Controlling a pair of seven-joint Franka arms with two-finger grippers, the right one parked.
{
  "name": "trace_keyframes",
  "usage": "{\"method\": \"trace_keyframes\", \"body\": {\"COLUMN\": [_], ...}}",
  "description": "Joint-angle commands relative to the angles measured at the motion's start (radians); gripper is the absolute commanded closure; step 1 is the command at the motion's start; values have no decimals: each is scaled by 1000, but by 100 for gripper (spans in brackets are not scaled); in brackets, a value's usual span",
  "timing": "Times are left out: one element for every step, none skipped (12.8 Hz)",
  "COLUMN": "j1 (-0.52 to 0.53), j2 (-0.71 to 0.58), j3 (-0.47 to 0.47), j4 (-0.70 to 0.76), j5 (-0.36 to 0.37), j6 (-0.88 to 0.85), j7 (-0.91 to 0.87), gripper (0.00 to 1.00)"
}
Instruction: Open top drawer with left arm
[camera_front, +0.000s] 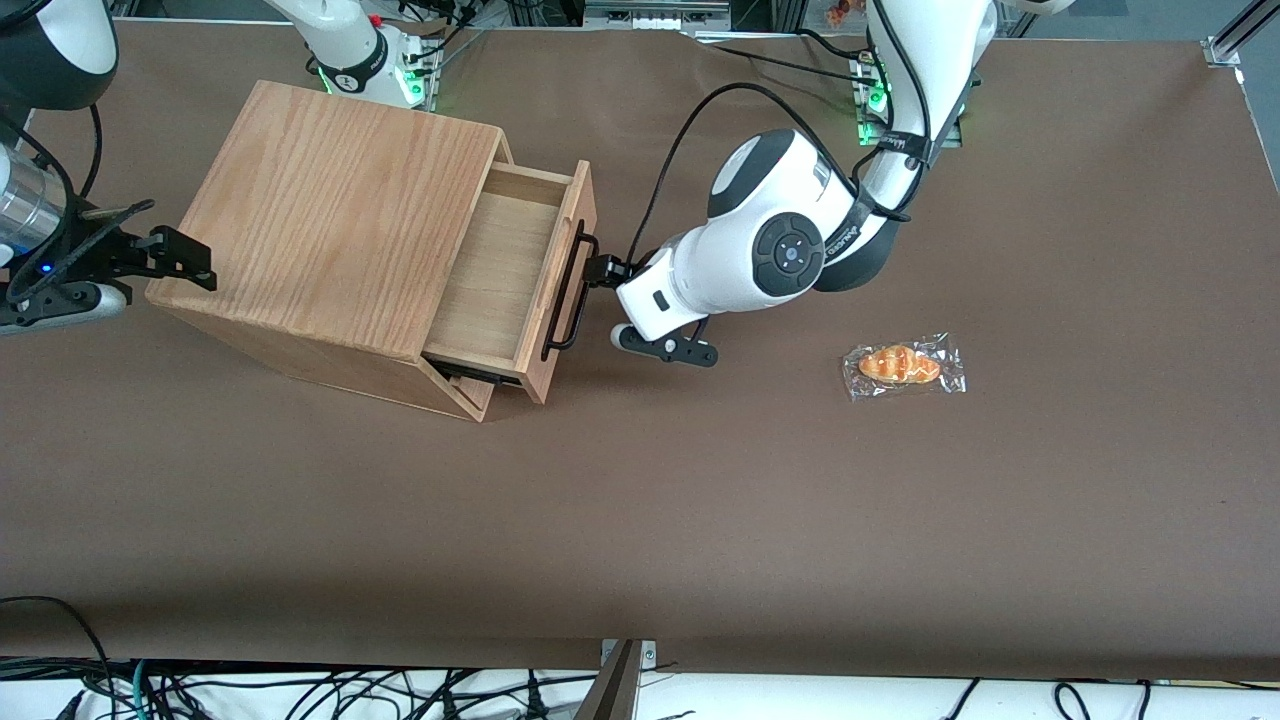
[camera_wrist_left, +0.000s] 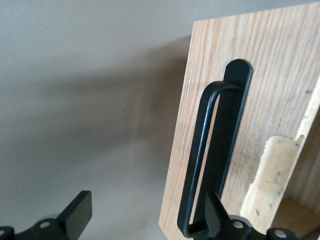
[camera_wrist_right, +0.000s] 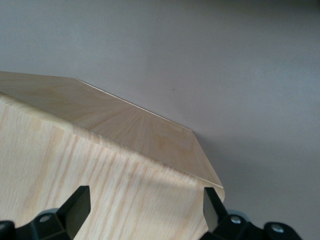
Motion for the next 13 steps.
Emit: {"method": "trace_keyframes", "body": {"j1": [53,90,131,171,222,253,279,319,364,412,450,483,503], "j2": [-28,-46,-57,-58,-69,-77,-77,-75,-75,-74,-72,-69,-68], "j3": [-3,2,5,9,6,6,8,6,6,8,9,8,8], "j4": [-3,-4,-6,-6,-9,-15,-24,-29,-27,-29,-29,-29,-29], "j5": [-35,-26,-20,-8,45,122,197,260,296,305,310,354,395], "j6": [-58,-62,-99,-152,-202,-235,-245,-256,-268,-268,-270,-268,-268], "j7": [-3,0,5,8,16,32,46,77,139,201,242,288,334], "gripper": [0,0,0,0,0,0,0,0,0,0,0,0,0]}}
